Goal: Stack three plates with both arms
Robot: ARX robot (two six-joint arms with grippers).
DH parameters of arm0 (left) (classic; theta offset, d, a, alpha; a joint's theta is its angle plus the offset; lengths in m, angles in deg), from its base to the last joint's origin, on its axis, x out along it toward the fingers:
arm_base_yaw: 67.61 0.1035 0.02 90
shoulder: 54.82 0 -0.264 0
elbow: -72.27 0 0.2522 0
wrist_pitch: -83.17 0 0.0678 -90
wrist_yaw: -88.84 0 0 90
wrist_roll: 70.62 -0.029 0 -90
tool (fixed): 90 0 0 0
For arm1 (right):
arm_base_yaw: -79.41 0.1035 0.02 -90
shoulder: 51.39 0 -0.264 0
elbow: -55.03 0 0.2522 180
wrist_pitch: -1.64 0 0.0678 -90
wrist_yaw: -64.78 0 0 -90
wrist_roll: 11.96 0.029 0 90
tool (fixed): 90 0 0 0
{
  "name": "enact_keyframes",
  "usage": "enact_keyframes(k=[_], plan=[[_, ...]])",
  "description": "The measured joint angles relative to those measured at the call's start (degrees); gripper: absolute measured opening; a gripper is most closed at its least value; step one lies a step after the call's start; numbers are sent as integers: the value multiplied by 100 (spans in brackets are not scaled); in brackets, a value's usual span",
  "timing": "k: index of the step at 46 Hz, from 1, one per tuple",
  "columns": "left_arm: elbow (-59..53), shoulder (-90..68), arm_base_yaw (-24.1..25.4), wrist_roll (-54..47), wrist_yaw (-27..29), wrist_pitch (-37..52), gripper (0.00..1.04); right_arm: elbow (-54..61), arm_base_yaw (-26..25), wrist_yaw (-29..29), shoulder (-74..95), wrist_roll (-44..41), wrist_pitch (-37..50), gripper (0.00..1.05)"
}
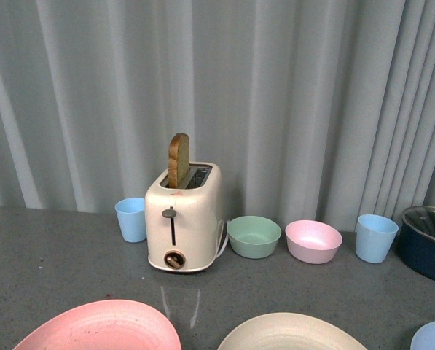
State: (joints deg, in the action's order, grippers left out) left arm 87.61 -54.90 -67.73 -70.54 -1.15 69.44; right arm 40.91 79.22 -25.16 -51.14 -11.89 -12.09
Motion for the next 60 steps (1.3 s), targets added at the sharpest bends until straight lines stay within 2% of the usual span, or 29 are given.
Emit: enact_keyframes(k=[17, 19, 20, 24, 28, 31, 36, 41, 48, 55, 60], plan=[[2, -2, 2, 0, -2, -2, 98, 0, 0, 0, 0, 0, 0, 97], [181, -269, 120, -190, -385, -518, 98, 0, 0, 0, 0, 0, 0, 97], [372, -544, 219, -376, -678, -999, 98, 0, 0, -2, 0, 0, 0, 97], [1023, -1847, 466, -881, -1327, -2022, 98, 0, 0, 22, 0, -2, 0, 97], [1733, -3722, 619, -1228, -1593, -1423, 98, 0, 7, 0, 0, -2, 0, 97], [2315, -4841, 621, -1364, -1523, -872, 98, 0, 7, 0, 0, -2, 0, 97], [3176, -6247, 577, -1574, -1515, -841, 98, 0, 7, 2, 0, -2, 0, 97], [4048, -7591, 492, -1862, -1550, -1342, 98, 0, 7, 0, 0, -2, 0, 97], [5602, -9401, 413, -2236, -1532, -2662, 98, 0, 7, 0, 0, -2, 0, 97], [6553, -10218, 476, -2365, -1342, -3071, 98, 0, 7, 0, 0, -2, 0, 97], [6749, -10515, 496, -2365, -1296, -3040, 98, 0, 7, 0, 0, -2, 0, 97]])
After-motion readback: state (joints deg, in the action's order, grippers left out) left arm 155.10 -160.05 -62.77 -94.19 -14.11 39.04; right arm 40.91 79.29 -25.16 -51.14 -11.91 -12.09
